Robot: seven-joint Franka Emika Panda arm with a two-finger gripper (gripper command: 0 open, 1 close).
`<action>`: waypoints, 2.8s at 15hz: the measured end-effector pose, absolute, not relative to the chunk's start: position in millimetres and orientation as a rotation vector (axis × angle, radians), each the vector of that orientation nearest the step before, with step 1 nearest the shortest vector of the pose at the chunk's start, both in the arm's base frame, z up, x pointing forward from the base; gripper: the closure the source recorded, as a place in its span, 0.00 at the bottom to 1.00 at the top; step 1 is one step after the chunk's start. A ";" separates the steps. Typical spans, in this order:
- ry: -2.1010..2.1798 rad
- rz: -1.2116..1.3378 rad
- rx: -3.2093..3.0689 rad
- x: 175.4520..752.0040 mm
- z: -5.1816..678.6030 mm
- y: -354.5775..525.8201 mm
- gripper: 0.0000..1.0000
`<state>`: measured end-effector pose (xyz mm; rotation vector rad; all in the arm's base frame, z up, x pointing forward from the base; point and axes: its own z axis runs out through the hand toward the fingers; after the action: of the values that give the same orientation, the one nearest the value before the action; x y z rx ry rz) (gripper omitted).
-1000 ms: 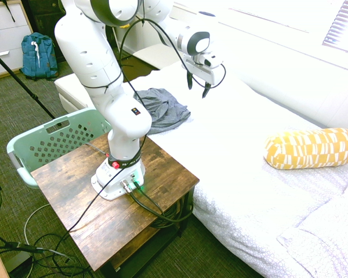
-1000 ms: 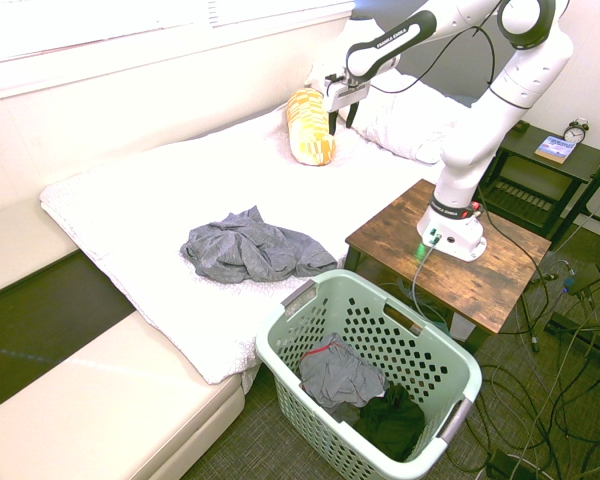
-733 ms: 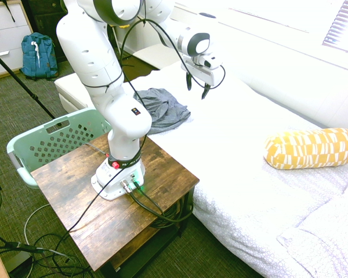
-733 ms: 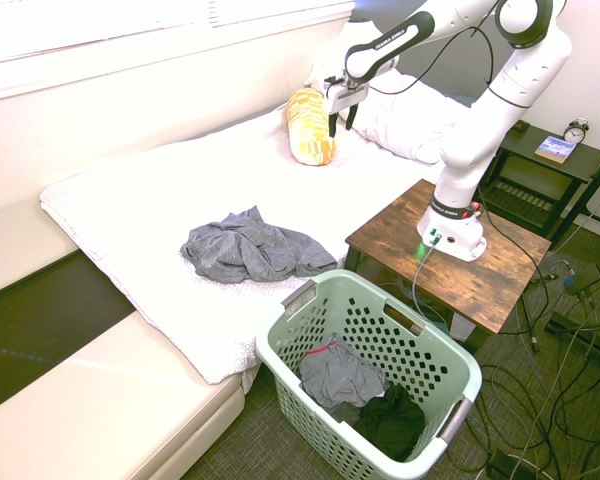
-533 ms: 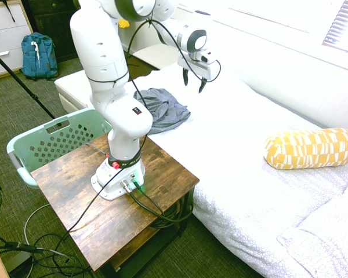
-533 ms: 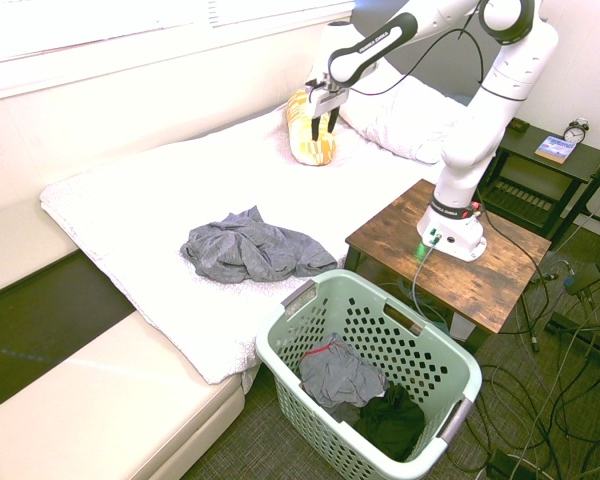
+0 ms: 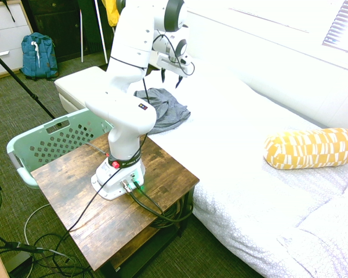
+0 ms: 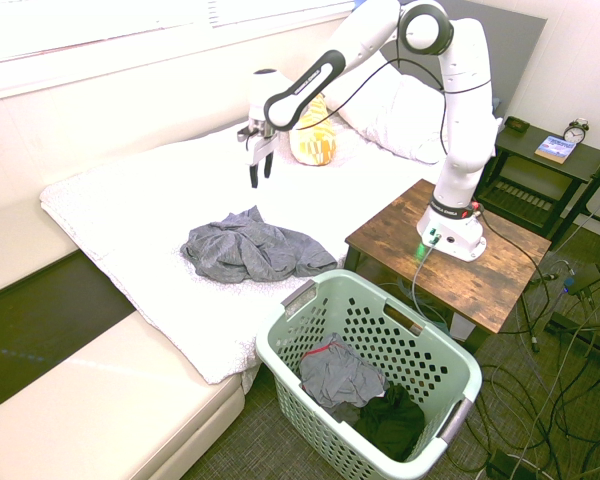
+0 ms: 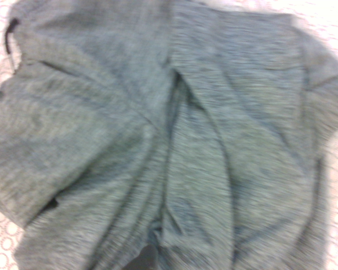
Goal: Put my clothes in the laundry bag
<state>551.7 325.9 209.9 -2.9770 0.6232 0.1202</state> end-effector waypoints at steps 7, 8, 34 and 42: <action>0.407 0.204 -3.029 581.0 95.0 410.0 0.00; 0.375 0.220 -3.043 581.0 79.4 417.9 0.00; 0.166 0.158 -3.208 569.6 -4.6 447.8 1.00; 0.204 0.149 -3.209 563.4 44.2 452.5 1.00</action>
<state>563.4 452.5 44.2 -3.2094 0.2035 0.1490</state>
